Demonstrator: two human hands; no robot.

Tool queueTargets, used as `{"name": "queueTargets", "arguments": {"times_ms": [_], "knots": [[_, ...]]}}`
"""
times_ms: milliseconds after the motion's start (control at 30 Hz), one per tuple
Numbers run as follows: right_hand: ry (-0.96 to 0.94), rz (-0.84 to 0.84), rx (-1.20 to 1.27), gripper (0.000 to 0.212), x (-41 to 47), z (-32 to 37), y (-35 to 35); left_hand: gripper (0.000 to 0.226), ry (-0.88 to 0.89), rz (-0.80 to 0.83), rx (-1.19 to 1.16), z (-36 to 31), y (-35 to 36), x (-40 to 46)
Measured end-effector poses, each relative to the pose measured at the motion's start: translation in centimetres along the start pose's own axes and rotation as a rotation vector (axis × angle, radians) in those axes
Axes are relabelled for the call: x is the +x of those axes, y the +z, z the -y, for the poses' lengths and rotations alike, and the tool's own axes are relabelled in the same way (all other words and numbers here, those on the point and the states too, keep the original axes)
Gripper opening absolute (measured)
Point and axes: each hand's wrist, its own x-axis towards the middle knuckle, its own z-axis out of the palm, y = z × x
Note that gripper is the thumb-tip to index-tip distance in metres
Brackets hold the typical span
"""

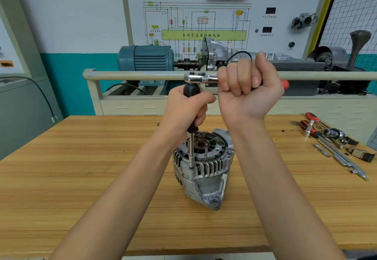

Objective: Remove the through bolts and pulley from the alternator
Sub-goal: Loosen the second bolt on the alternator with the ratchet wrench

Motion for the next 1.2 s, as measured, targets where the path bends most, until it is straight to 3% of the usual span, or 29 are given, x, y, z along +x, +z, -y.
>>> {"name": "queueTargets", "arguments": {"times_ms": [100, 200, 333, 533, 633, 767, 867, 967, 1067, 1200], "knots": [[0.203, -0.119, 0.333, 0.047, 1.3, 0.5, -1.5, 0.041, -0.073, 0.276, -0.006, -0.5, -0.7, 0.3], [0.211, -0.185, 0.422, 0.046, 1.7, 0.6, -2.3, 0.042, -0.117, 0.342, -0.061, -0.4, -0.4, 0.6], [0.084, -0.164, 0.219, 0.046, 0.8, 0.6, -1.4, 0.048, -0.104, 0.166, -0.079, 0.1, 0.1, 0.7], [-0.348, 0.141, -0.368, 0.036, -2.3, -1.8, 1.3, 0.046, 0.05, -0.254, 0.029, 0.5, 1.5, 0.3], [-0.384, 0.163, -0.403, 0.037, -2.5, -2.3, 1.8, 0.045, 0.098, -0.306, 0.04, 0.6, 1.6, 0.1], [-0.119, 0.133, -0.181, 0.05, -0.8, -0.6, 0.7, 0.042, 0.055, -0.188, 0.001, 0.4, 0.7, -0.1], [0.15, -0.029, 0.139, 0.049, 0.9, 0.2, -0.7, 0.038, 0.026, 0.045, -0.076, 0.1, -0.2, -0.1], [0.239, -0.145, 0.39, 0.048, 1.9, 0.3, -1.7, 0.036, -0.071, 0.281, -0.115, -0.3, -0.6, 0.4], [0.162, -0.182, 0.303, 0.047, 1.7, 0.2, -1.6, 0.04, -0.163, 0.331, -0.156, -0.4, -0.6, 0.8], [-0.01, -0.04, 0.003, 0.051, 0.2, -0.2, -0.3, 0.054, -0.121, 0.129, -0.091, -0.3, -0.2, 0.7]]}}
